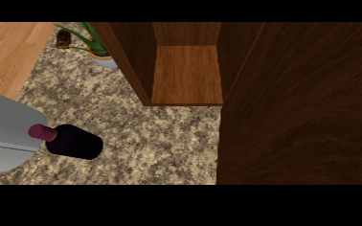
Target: Pick up the wine, place it into the cabinet and close the cabinet
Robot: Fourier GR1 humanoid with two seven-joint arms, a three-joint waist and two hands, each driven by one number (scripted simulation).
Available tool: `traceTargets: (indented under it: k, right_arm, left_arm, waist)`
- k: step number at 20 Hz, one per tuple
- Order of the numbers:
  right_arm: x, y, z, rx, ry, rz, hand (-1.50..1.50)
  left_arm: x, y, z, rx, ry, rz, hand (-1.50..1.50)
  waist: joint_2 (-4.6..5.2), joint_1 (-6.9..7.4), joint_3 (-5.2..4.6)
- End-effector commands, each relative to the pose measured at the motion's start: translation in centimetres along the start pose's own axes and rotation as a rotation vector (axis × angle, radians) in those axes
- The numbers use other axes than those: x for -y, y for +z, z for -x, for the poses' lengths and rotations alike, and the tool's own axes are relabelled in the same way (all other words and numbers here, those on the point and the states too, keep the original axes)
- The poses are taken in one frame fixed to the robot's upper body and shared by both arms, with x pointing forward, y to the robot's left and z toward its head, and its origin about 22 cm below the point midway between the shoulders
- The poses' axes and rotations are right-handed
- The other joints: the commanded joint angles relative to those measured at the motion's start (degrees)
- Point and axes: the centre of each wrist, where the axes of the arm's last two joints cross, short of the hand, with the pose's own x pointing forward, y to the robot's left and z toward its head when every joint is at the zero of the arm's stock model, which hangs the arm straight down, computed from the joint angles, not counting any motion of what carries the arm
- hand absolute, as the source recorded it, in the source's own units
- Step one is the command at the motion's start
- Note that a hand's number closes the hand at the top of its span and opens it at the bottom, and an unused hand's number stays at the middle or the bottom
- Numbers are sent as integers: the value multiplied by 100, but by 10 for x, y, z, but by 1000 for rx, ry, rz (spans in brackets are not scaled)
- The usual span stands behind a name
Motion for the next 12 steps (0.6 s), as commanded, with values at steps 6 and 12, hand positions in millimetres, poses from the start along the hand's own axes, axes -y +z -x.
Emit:
traceTargets:
  k: [6, 12]
  right_arm:
    - [-7, 36, -32, 34, -35, -40, -150]
    - [-5, 27, -32, 50, -33, -43, -150]
  left_arm:
    - [-38, -2, 40, -101, 13, -19, -150]
    - [-45, -24, 66, -110, 15, 8, -150]
  waist:
    - [-6, -54, 0]
    - [-2, -37, 2]
